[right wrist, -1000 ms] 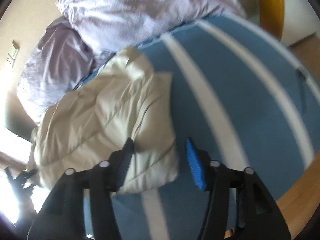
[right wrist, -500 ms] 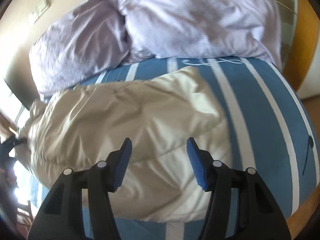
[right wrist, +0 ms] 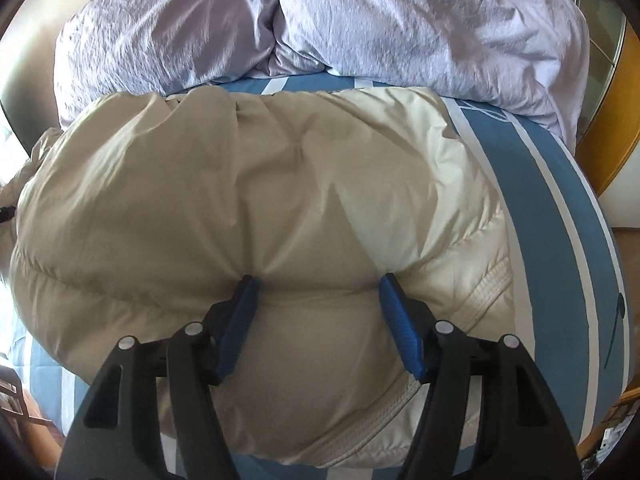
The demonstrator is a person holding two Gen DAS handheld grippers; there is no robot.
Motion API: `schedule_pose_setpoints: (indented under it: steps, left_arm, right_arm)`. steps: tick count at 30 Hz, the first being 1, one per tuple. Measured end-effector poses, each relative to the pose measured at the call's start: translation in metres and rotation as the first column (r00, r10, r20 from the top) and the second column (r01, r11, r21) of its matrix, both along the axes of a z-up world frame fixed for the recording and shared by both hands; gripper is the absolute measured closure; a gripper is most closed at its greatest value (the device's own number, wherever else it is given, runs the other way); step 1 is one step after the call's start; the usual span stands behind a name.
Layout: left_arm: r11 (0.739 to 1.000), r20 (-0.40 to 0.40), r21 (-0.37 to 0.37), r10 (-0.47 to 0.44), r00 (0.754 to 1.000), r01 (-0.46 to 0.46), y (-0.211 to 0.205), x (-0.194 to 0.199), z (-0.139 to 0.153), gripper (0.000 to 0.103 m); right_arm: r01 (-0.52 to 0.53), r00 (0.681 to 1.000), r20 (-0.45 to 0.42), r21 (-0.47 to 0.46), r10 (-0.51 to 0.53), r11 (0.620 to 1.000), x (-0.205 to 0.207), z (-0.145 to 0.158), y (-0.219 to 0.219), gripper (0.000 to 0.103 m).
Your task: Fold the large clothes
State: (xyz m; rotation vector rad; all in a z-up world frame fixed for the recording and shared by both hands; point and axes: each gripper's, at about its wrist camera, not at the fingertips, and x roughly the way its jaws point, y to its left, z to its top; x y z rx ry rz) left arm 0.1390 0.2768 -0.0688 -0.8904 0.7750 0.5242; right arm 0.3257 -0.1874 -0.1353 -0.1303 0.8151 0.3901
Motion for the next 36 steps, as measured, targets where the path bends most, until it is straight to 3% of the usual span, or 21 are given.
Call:
schedule_pose_setpoints:
  steps: [10, 19, 25, 32, 36]
  left_arm:
    - [0.996, 0.188, 0.004, -0.083, 0.979, 0.084, -0.028, 0.01, 0.055, 0.077]
    - [0.969, 0.336, 0.044, -0.244, 0.91, 0.243, -0.092, 0.04, 0.115, 0.077]
    - [0.921, 0.389, 0.067, -0.378, 0.84, 0.383, -0.152, 0.067, 0.142, 0.077]
    - [0.827, 0.391, 0.094, -0.543, 0.743, 0.554, -0.236, 0.095, 0.15, 0.077]
    - [0.781, 0.365, 0.096, -0.605, 0.708, 0.618, -0.273, 0.11, 0.14, 0.077]
  right_arm:
    - [0.0, 1.0, 0.003, 0.0, 0.0, 1.0, 0.0, -0.001, -0.002, 0.039]
    - [0.007, 1.0, -0.003, 0.014, -0.007, 1.0, 0.001, -0.001, -0.005, 0.038]
    - [0.011, 1.0, -0.002, 0.025, -0.011, 1.0, 0.003, -0.001, -0.007, 0.038]
    - [0.012, 1.0, -0.001, 0.037, -0.012, 0.999, 0.004, -0.002, -0.009, 0.038]
    - [0.01, 1.0, -0.001, 0.049, -0.01, 0.999, 0.004, -0.001, -0.012, 0.038]
